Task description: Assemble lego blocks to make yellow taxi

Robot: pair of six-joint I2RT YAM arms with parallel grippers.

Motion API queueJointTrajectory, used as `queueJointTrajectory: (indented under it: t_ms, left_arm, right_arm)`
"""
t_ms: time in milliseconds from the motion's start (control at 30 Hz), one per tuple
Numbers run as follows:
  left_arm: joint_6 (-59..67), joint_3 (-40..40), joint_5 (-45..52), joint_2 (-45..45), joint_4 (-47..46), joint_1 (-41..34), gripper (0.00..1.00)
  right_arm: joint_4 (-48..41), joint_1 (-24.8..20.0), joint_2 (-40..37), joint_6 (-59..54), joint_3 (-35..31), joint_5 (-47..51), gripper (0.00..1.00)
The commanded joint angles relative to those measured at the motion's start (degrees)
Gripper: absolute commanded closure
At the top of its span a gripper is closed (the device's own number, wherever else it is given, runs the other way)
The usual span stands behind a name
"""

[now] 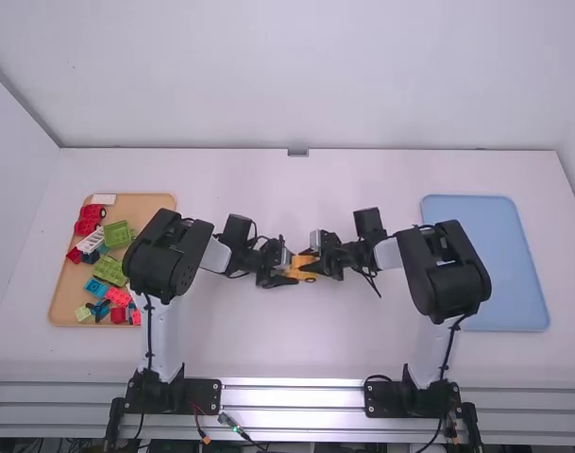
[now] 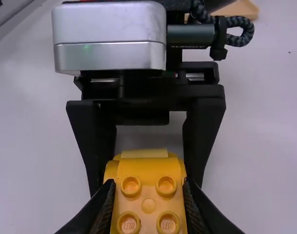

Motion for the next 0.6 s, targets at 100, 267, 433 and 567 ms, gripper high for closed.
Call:
queueJointTrajectory:
  t_ms: [100, 267, 433, 567]
  left_arm:
    - [1.46, -0.81, -2.01, 0.5, -1.01, -0.5, 0.64]
    - [1.42, -0.79, -2.1, 0.5, -0.83, -0.44, 0.66]
    - [1.22, -0.81, -2.49, 0.5, -0.81, -0.04, 0.67]
    - [0.98, -0.81, -2.49, 0.5, -0.52, -0.07, 0.67]
  right_arm:
    - [-0.22, 0.04, 1.11, 0.17, -0.44, -2.05, 1.0]
    - [2.73, 0.04, 5.53, 2.86, 0.7, -4.46, 1.0]
    - [3.08, 0.2, 6.29, 2.75, 1.14, -5.81, 1.0]
    - [2.8, 1.27, 6.27, 3.34, 1.64, -2.75, 1.0]
